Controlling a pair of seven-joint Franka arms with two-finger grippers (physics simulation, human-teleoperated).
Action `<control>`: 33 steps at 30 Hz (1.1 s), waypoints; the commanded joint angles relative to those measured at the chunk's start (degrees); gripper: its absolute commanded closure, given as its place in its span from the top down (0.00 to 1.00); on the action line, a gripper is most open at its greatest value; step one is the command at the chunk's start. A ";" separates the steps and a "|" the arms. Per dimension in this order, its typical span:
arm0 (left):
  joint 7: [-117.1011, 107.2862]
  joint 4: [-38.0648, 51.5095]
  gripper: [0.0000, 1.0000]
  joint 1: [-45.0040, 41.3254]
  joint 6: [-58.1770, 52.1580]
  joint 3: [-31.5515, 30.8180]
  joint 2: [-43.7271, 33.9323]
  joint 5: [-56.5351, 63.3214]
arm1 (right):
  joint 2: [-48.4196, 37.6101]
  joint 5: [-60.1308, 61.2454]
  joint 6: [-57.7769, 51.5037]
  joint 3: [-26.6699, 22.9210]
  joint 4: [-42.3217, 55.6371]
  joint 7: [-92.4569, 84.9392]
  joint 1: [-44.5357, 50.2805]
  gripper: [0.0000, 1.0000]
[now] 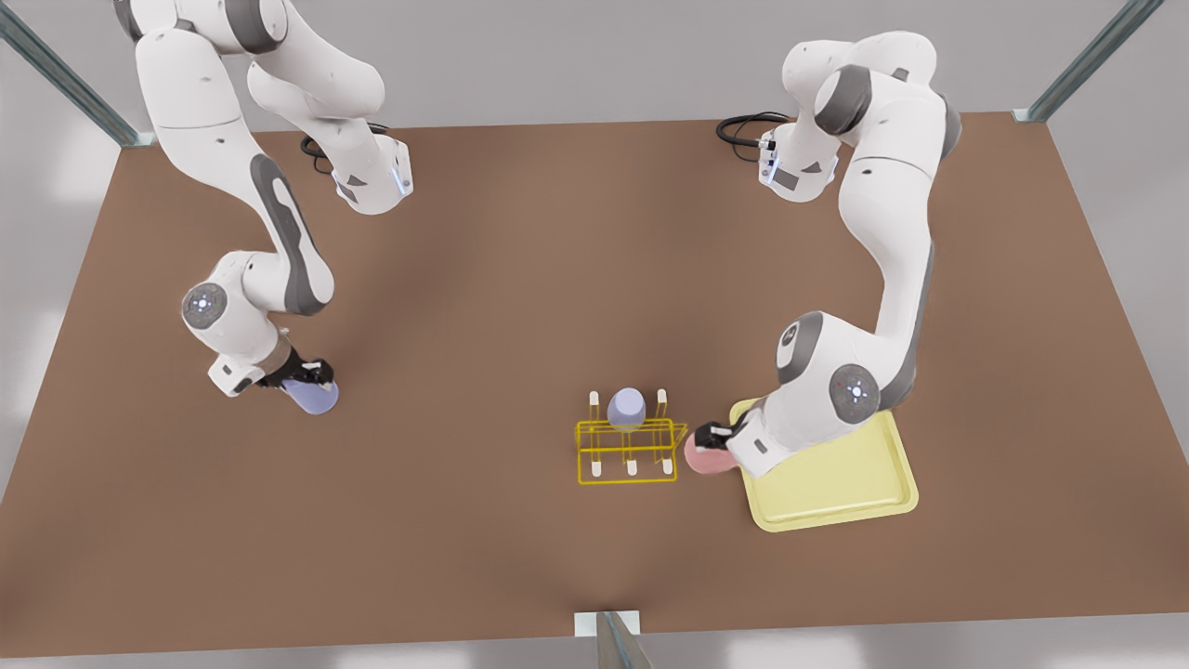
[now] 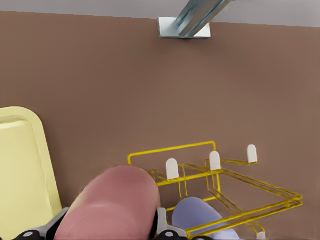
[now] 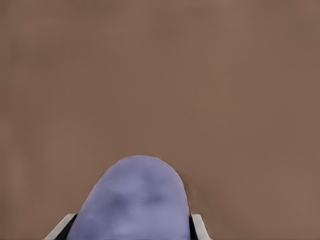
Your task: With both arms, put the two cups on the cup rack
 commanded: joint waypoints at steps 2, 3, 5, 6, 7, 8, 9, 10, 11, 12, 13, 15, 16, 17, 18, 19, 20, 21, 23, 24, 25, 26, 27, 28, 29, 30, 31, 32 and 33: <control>-16.31 1.31 0.85 -0.84 3.38 -0.64 1.10 -0.85 | 1.19 12.95 -1.60 3.35 3.15 0.79 3.50 0.73; -16.31 1.40 0.85 -0.84 3.56 -0.99 1.18 -0.85 | 2.33 18.75 -1.60 3.44 4.91 1.05 6.49 0.73; -16.31 1.40 0.85 -0.84 3.65 -0.99 1.18 -0.85 | 4.00 24.55 -1.86 3.44 8.07 1.23 9.74 0.74; -16.31 1.49 0.85 -0.84 3.65 -0.99 1.18 -0.85 | 5.58 28.51 -1.86 3.44 10.44 1.23 12.38 0.74; -16.31 1.49 0.85 -0.93 3.56 -1.26 1.53 -0.85 | 7.16 30.80 -1.95 3.44 13.08 1.40 13.96 0.74; -16.31 1.49 0.85 -1.54 3.56 -1.35 1.97 -0.77 | 8.13 30.98 -2.30 3.44 15.89 6.67 15.63 0.74; -16.22 1.49 0.85 -1.98 3.65 -1.34 2.32 -0.77 | 9.09 30.98 -3.09 3.44 18.35 8.25 16.51 0.74; -16.39 1.49 0.85 -2.77 4.35 -1.26 2.50 -0.77 | 10.33 30.98 -3.10 3.44 21.78 10.89 18.00 0.74; -16.92 1.40 0.85 -3.04 4.35 -1.26 2.50 -0.77 | 11.65 30.98 -3.10 3.35 24.59 12.03 19.14 0.74; -17.62 1.49 0.86 -3.39 4.88 -1.26 2.50 -0.77 | 13.14 30.80 -3.36 3.35 28.28 12.83 20.02 0.74; -17.45 1.49 1.00 -3.48 4.79 -1.26 2.50 -0.77 | 15.69 30.37 -5.20 3.35 33.64 15.11 20.90 0.74; -17.01 1.49 1.00 -2.25 1.82 -0.82 1.71 1.07 | 19.91 29.84 -6.61 3.35 40.68 16.87 21.61 0.74; -13.15 1.67 1.00 1.70 -8.29 -1.17 -0.57 4.95 | 22.98 29.84 -6.61 3.35 44.98 17.22 22.48 0.74; -11.48 1.67 1.00 5.74 -15.83 -1.17 -4.69 8.62 | 26.14 29.66 -6.61 3.35 49.19 18.80 23.19 0.74; -5.78 1.67 1.00 8.20 -24.37 -1.00 -7.68 11.80 | 28.69 29.75 -6.61 3.35 53.06 18.89 23.72 0.74; -3.48 1.67 1.00 10.14 -29.91 -1.08 -10.67 14.43 | 30.54 29.57 -6.61 3.35 56.05 20.56 24.24 0.74; -2.69 1.40 1.00 11.81 -34.67 -1.08 -13.74 16.11 | 31.86 29.57 -6.96 3.35 58.17 20.91 24.77 0.74; 6.50 -5.32 1.00 9.55 -34.15 4.68 -20.75 15.67 | 32.21 29.49 -6.96 3.27 58.87 21.62 25.21 0.74; 10.50 -11.96 1.00 5.48 -33.17 11.40 -27.21 12.51 | 33.79 29.49 -7.05 3.18 61.16 21.62 26.61 0.74; 10.68 -11.25 1.00 5.75 -34.15 11.40 -27.03 10.66 | 34.24 29.49 -7.05 3.26 61.86 21.79 27.32 0.74; 10.68 -11.26 1.00 5.75 -34.84 11.40 -27.03 10.40 | 34.32 29.49 -7.05 3.26 61.87 21.79 27.85 0.74; 10.59 -11.34 1.00 6.01 -35.81 11.40 -27.03 10.31 | 34.33 29.66 -7.05 3.26 61.86 21.62 28.11 0.74; 10.59 -11.52 1.00 5.49 -36.86 11.22 -26.77 10.22 | 34.24 29.84 -7.05 3.35 61.43 21.35 28.64 0.74; 10.41 -11.69 1.00 5.49 -37.66 11.14 -26.50 10.22 | 34.15 29.84 -7.05 3.35 60.99 20.91 29.08 0.74; 10.41 -11.78 1.00 5.66 -37.49 10.70 -26.50 10.22 | 34.24 29.92 -7.05 3.35 60.72 20.74 29.69 0.74; 10.41 -11.87 1.00 5.84 -37.57 10.35 -26.50 10.13 | 34.24 29.92 -7.05 3.35 60.72 20.74 29.96 0.74; 10.41 -11.87 1.00 5.84 -37.57 10.34 -26.59 9.96 | 34.24 29.92 -7.05 3.35 60.72 20.56 30.13 0.74; 10.50 -11.96 1.00 6.10 -38.01 10.34 -26.68 9.87 | 34.24 29.84 -7.05 3.35 60.72 20.39 30.22 0.74; 10.50 -11.96 1.00 6.10 -38.63 10.34 -26.76 9.87 | 34.32 29.84 -7.05 3.44 60.55 20.30 30.40 0.74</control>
